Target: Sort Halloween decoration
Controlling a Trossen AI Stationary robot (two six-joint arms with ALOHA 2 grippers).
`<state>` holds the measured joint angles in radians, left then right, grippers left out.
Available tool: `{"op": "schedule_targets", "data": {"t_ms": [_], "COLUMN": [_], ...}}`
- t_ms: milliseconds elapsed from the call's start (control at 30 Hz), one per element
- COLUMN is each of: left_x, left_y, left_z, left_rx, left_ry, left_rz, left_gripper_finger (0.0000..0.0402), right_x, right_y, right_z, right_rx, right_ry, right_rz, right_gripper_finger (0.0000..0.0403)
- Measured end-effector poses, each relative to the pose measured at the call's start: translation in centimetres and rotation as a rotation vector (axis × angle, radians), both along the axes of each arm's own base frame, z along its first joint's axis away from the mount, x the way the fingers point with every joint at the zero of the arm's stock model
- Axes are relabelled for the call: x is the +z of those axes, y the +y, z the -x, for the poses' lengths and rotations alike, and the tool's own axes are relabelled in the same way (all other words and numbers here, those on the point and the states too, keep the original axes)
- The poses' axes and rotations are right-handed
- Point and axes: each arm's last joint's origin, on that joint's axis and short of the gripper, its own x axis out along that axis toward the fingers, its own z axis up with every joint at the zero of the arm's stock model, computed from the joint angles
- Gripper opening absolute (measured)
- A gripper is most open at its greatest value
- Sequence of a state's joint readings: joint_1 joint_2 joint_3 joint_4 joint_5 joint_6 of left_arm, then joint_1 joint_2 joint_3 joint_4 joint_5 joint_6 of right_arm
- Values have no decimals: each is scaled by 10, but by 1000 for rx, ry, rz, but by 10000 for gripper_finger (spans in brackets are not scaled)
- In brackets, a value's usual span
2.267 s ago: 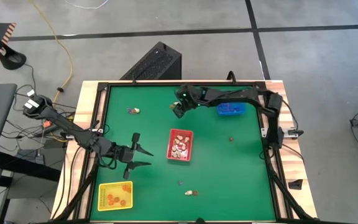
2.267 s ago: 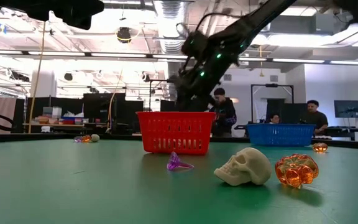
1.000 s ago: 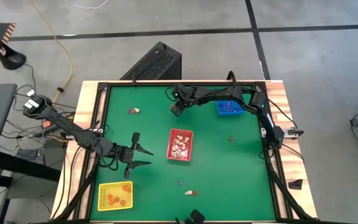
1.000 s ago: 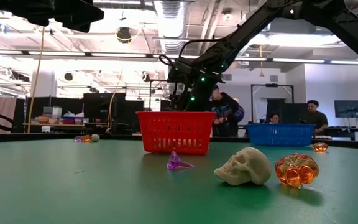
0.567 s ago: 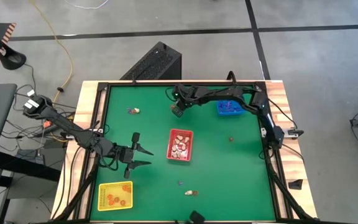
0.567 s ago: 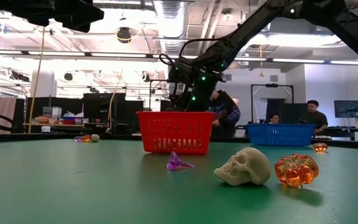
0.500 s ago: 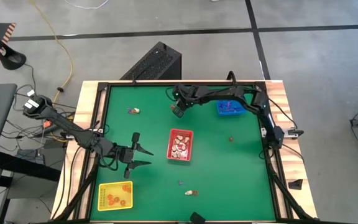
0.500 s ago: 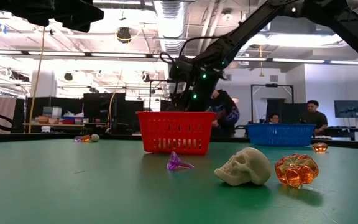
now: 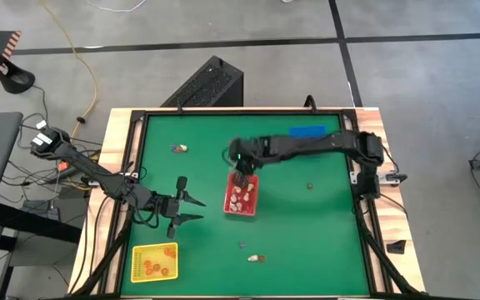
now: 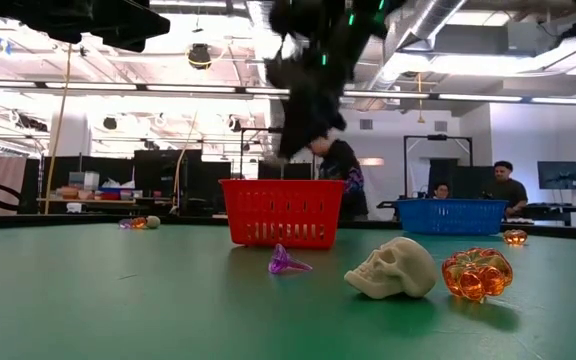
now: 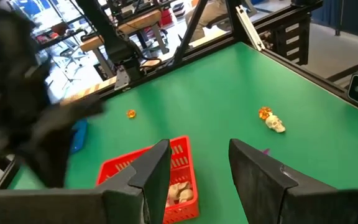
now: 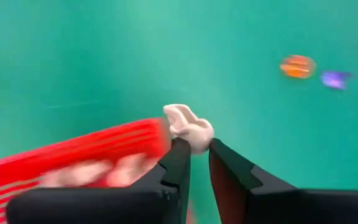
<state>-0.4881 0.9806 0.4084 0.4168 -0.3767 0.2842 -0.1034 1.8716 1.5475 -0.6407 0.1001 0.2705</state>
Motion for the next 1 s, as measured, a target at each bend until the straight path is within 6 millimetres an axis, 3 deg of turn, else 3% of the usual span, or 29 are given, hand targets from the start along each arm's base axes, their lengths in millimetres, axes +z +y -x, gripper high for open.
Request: {"op": "schedule_targets", "data": {"t_ms": [167, 300, 400, 633, 867, 1000], "left_x": [0, 0, 0, 1, 2, 2], "left_y": [0, 0, 0, 0, 0, -2], "left_z": [0, 0, 0, 0, 0, 0], "left_rx": [0, 0, 1, 1, 4, -32], "left_ry": [1, 2, 1, -8, -10, -2], "left_rz": [10, 17, 21, 40, 81, 142], "left_gripper_finger": [153, 153, 153, 153, 153, 153], "right_x": [1, -11, -15, 1, 10, 2], "right_y": [61, 93, 103, 113, 160, 186], "right_z": [3, 6, 10, 26, 64, 92], "right_rx": [27, -23, -81, -75, 40, 157], "right_ry": [19, 72, 62, 73, 190, 177], "right_rz": [-17, 48, 134, 152, 172, 248], "right_gripper_finger": [74, 73, 75, 79, 79, 79]}}
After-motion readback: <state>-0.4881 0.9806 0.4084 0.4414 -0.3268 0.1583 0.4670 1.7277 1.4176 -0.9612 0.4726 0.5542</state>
